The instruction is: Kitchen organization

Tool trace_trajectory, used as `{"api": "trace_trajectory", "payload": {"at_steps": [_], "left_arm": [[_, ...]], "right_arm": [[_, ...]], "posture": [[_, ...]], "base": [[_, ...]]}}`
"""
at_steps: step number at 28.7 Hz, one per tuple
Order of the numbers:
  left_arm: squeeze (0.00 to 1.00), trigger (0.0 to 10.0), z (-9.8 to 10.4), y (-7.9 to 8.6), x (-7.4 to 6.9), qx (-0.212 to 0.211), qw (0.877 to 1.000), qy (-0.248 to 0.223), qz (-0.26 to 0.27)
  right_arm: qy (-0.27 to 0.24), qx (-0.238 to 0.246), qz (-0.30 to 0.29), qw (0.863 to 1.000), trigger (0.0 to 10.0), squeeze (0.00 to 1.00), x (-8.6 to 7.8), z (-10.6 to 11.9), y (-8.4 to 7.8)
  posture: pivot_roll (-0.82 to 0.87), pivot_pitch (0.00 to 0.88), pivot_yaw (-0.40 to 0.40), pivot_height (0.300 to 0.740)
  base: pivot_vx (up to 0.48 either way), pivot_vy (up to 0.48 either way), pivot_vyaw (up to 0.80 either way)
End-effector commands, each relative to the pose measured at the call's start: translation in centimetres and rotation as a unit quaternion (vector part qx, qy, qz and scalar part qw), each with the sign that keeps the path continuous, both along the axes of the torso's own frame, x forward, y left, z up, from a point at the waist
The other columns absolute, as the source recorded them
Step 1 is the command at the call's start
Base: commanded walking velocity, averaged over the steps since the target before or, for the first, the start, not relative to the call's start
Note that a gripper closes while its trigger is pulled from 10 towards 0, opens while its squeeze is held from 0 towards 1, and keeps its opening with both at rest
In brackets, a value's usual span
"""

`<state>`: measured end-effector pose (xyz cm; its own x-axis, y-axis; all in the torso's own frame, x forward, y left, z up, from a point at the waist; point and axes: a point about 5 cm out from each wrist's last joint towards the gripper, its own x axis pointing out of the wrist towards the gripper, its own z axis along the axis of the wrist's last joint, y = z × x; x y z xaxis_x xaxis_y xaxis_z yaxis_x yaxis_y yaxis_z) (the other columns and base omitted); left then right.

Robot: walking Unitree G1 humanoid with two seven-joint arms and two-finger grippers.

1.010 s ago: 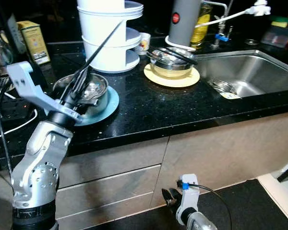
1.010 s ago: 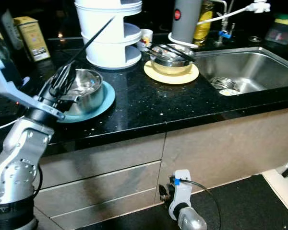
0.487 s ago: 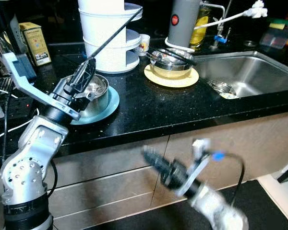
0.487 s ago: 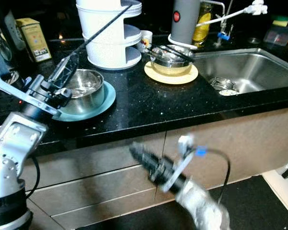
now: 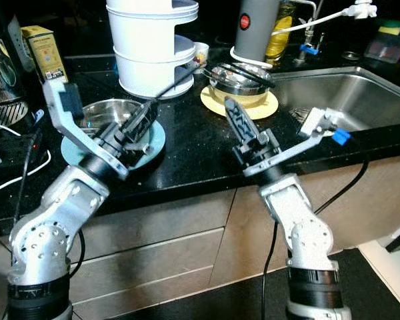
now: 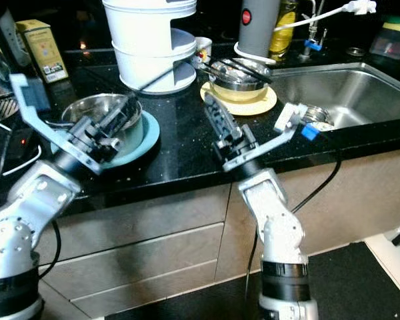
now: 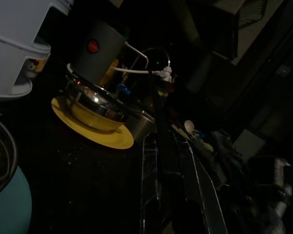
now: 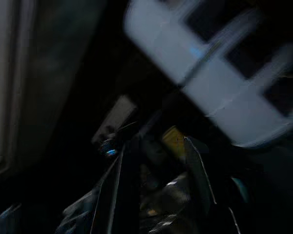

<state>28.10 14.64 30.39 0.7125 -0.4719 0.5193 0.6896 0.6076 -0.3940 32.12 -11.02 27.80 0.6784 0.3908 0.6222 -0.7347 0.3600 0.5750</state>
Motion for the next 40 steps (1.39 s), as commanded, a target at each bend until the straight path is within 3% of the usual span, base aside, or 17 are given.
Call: {"api": "trace_trajectory", "payload": {"at_steps": [1,2,8,13,14,21,26,27,29,30,32,33,40], "left_arm": [[0.00,0.0,-0.5,-0.5,-0.2,0.005,1.000,0.007,-0.009],[0.00,0.0,-0.4,-0.7,-0.2,0.000,1.000,0.008,-0.014],[0.00,0.0,-0.3,-0.9,-0.3,-0.010,1.000,0.011,-0.023],[0.00,0.0,-1.0,-1.5,-0.8,-0.011,0.998,0.031,-0.057],[0.00,0.0,-1.2,-1.8,-0.9,-0.007,0.997,0.036,-0.065],[0.00,0.0,-2.6,-2.5,-2.0,0.014,0.993,0.063,-0.103],[0.00,0.0,-2.6,-2.2,-2.0,0.013,0.993,0.066,-0.097],[0.00,0.0,-2.6,-2.2,-2.0,0.014,0.993,0.066,-0.097],[0.00,0.0,-2.6,-2.2,-2.0,0.014,0.993,0.066,-0.097],[0.00,0.0,-2.7,-2.2,-2.0,0.014,0.993,0.067,-0.097],[0.00,0.0,-2.7,-2.2,-2.0,0.014,0.993,0.067,-0.097],[0.00,0.0,-2.7,-2.1,-1.9,0.015,0.993,0.068,-0.096],[0.00,0.0,-2.9,-2.0,-1.9,0.015,0.993,0.072,-0.096]], "right_arm": [[0.038,0.021,-0.013,0.999,10.0,0.00,0.6,0.0,-0.5],[0.052,0.024,-0.004,0.998,10.0,1.00,0.7,-0.1,-0.4],[0.071,0.053,0.038,0.995,10.0,1.00,0.4,0.1,0.2],[0.065,0.099,0.113,0.987,10.0,1.00,-0.4,1.6,1.5],[0.067,0.100,0.117,0.986,10.0,0.00,-0.5,1.7,1.6],[0.081,0.072,0.125,0.986,10.0,0.00,-0.5,1.6,2.1],[0.090,0.071,0.136,0.984,9.8,0.00,-0.6,1.5,2.4],[0.092,0.071,0.137,0.984,5.9,0.00,-0.6,1.5,2.4],[0.092,0.071,0.137,0.984,5.9,0.00,-0.6,1.5,2.4],[0.093,0.072,0.137,0.983,1.6,0.00,-0.6,1.5,2.4],[0.093,0.072,0.137,0.983,1.6,0.00,-0.6,1.5,2.4],[0.093,0.073,0.139,0.983,0.0,0.00,-0.6,1.5,2.4],[0.090,0.074,0.138,0.984,0.0,0.00,-0.7,1.4,2.4]], "posture": [[-0.07,0.145,-0.033,0.740],[-0.07,0.145,-0.033,0.740],[-0.07,0.147,-0.035,0.740],[-0.07,0.149,-0.034,0.740],[-0.07,0.149,-0.034,0.740],[-0.07,0.137,-0.039,0.740],[-0.06,0.133,-0.041,0.740],[-0.06,0.133,-0.041,0.740],[-0.06,0.133,-0.041,0.740],[-0.06,0.133,-0.041,0.740],[-0.06,0.133,-0.041,0.740],[-0.06,0.133,-0.041,0.740],[-0.06,0.126,-0.039,0.740]], "base": [[0.000,0.000,0.00],[0.000,0.000,0.00],[0.000,0.000,0.00],[0.000,0.000,0.00],[0.000,0.000,0.00],[0.000,0.000,0.00],[0.000,0.000,0.00],[0.000,0.000,0.00],[0.000,0.000,0.00],[0.000,0.000,0.00],[0.000,0.000,0.00],[0.000,0.000,0.00],[0.000,0.000,0.00]]}}
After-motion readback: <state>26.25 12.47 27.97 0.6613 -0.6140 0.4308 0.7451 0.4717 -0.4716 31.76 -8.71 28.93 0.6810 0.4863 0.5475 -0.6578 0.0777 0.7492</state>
